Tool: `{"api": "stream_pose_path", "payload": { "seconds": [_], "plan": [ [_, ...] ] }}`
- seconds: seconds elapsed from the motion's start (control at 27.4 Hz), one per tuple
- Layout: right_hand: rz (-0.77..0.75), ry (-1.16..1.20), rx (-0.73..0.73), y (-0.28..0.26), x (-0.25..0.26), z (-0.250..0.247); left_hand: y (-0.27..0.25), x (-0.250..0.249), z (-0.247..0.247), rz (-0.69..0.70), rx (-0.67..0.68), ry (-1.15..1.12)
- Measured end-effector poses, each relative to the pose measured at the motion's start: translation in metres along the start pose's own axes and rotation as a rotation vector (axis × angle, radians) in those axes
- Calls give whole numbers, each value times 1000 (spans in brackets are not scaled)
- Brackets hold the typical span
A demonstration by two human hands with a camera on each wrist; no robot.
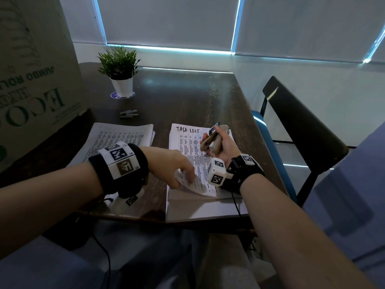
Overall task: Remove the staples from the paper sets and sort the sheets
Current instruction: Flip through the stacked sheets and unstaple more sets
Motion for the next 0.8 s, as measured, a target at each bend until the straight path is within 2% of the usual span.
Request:
{"api": "stream_pose_path", "payload": {
  "seconds": [0.18,0.33,0.58,0.8],
  "plan": [
    [-1,0,-10,2,-1,-2,4,0,8,-34,-91,71],
    [-6,4,-2,1,0,-2,2,-1,13,-34,1,30],
    [-1,6,0,1,0,-2,7,-1,12,-21,34,56],
    [-2,20,4,-2,0,0,3,1,5,-6,25,-15]
  ]
}}
Point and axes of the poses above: each hand's wrist, its own y-axis towards the middle knuckle, its own z-axis out of the palm, x = y × z, the point moved 2 cm from there along y, towards the middle knuckle, and after that the axes turned 12 degrees about y, right-handed, at the moved point
